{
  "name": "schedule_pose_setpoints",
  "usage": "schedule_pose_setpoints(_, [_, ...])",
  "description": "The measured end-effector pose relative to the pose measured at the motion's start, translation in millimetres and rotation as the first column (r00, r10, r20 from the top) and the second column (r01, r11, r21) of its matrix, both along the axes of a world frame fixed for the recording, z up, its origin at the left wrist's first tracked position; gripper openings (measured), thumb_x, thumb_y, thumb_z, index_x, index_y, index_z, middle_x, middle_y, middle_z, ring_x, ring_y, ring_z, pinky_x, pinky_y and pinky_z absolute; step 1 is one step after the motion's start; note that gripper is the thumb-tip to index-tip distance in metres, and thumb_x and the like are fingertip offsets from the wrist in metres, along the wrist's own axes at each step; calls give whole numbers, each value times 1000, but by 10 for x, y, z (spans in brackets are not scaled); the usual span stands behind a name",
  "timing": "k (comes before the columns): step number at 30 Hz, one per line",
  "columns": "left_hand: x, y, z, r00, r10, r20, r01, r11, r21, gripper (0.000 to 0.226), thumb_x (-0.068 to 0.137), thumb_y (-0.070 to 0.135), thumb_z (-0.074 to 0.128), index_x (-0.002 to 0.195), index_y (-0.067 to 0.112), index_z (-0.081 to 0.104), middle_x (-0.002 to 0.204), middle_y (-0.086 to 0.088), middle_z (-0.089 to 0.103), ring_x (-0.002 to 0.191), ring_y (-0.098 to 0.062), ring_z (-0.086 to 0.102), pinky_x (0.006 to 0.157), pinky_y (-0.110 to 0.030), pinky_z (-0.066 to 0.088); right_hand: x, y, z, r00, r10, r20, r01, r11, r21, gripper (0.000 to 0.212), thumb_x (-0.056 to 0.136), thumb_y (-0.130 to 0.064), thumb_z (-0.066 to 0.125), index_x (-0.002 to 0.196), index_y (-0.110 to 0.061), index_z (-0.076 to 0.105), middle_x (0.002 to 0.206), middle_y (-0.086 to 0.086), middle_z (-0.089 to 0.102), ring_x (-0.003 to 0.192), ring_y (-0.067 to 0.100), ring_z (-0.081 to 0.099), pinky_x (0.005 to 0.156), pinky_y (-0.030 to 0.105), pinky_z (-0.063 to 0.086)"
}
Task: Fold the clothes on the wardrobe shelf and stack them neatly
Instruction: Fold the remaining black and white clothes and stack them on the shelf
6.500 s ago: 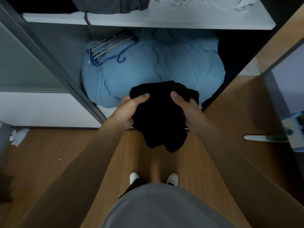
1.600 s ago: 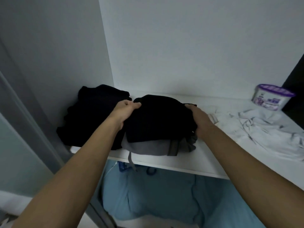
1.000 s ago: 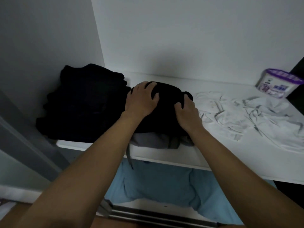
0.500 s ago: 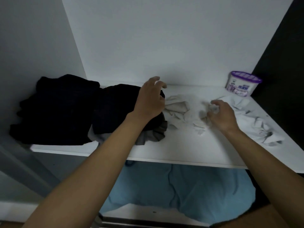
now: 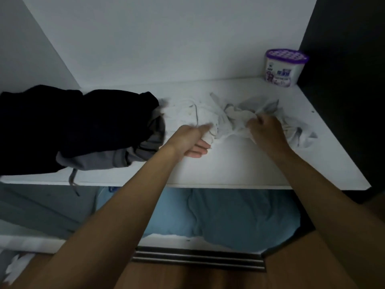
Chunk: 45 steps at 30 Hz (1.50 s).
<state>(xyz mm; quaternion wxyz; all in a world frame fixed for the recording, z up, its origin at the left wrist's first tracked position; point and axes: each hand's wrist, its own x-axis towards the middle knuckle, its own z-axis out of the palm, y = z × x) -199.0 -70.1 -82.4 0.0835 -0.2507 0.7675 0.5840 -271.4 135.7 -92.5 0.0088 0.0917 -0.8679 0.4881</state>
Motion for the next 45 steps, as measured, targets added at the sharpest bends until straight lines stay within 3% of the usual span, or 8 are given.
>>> schedule_pose_setpoints(5, [25,298,49,994,101,-28,-84,926,368,48,86,55,68,106,11,69,89,-11,76,76,-23,74,69,-39,62,636,141,79,964,266,2,-266,964,21,35,96,-14,48,62,-19,39,54,-3,37,41,3,33,40,16,24])
schedule_pose_setpoints(9, [174,499,89,982,156,-107,-104,919,379,21,91,18,67,105,4,69,105,-19,72,87,-29,70,86,-45,57,1068,330,125,913,407,36,-407,899,158,36,91,-12,52,59,-18,37,54,-3,34,44,4,32,47,18,22])
schedule_pose_setpoints(12, [456,514,148,966,163,-200,-74,918,391,24,84,10,66,106,3,69,96,-18,74,86,-30,71,86,-44,58,1293,520,143,907,402,126,-416,901,122,20,90,-14,56,72,-6,63,65,8,60,57,10,50,58,23,40])
schedule_pose_setpoints(18, [1422,322,281,940,112,-321,26,917,398,44,68,7,64,109,-6,65,96,-22,67,92,-37,66,91,-48,53,1876,489,252,996,21,88,-3,980,-201,26,96,-40,56,87,-21,72,88,-2,73,76,-3,67,65,8,49])
schedule_pose_setpoints(24, [2613,79,118,924,-66,-378,209,913,352,42,74,22,72,111,3,70,97,-12,74,89,-27,70,75,-33,56,2814,-6,173,881,278,383,29,777,-629,62,90,-67,51,130,-21,64,113,2,73,83,10,70,74,28,52])
schedule_pose_setpoints(30, [3457,-373,-212,969,1,-247,109,896,430,54,80,62,67,114,21,74,114,-3,75,108,-21,70,91,-32,56,3702,-323,-186,923,227,310,28,764,-644,16,99,-18,59,110,-14,71,107,4,77,101,19,72,83,31,58])
schedule_pose_setpoints(34, [3791,-669,-364,915,272,-297,-180,936,302,21,91,41,64,95,23,73,93,1,79,87,-18,74,71,-26,58,4056,-313,-277,964,132,231,15,839,-544,15,100,-21,59,99,-22,74,95,-6,78,88,9,73,69,18,56])
schedule_pose_setpoints(45, [4132,-734,-95,888,338,-312,-267,931,249,12,86,28,74,86,16,75,75,1,77,72,-17,73,63,-25,58,4158,-92,-185,996,72,58,-59,977,-203,27,101,-28,55,78,-19,67,72,-8,64,56,-5,59,50,7,43])
